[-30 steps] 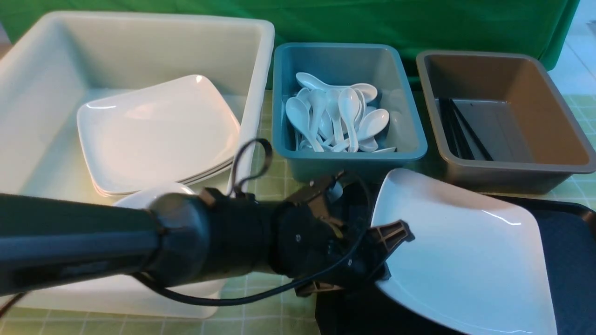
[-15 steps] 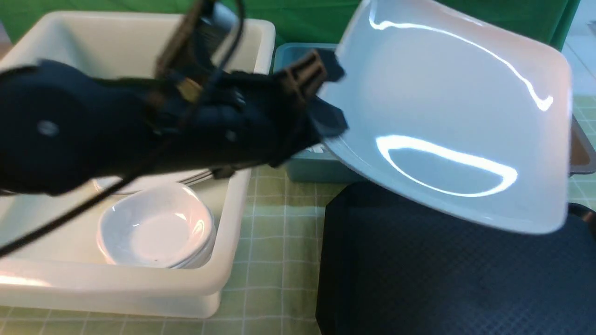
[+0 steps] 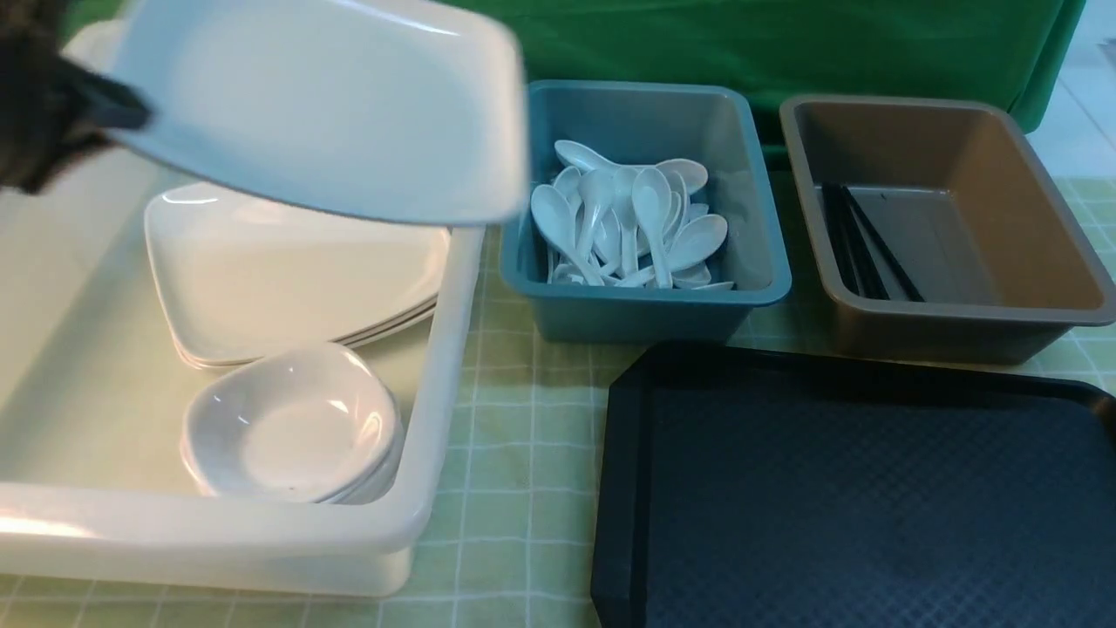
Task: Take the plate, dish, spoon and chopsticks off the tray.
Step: Use the left arm to put the plate into the large storage box on the left
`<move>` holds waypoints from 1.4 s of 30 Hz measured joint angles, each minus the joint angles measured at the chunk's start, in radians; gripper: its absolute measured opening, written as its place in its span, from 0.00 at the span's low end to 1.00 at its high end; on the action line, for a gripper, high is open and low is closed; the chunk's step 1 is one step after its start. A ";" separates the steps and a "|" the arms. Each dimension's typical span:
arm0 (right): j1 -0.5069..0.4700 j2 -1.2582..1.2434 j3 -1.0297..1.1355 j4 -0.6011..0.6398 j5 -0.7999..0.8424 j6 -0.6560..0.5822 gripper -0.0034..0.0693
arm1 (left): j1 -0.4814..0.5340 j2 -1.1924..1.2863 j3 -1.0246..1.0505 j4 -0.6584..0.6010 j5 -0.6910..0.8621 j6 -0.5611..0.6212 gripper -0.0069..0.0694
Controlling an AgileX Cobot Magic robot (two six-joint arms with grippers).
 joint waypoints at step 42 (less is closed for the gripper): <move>0.000 0.000 0.001 -0.042 0.005 0.062 0.15 | -0.013 0.558 -0.002 -0.186 -0.158 0.299 0.52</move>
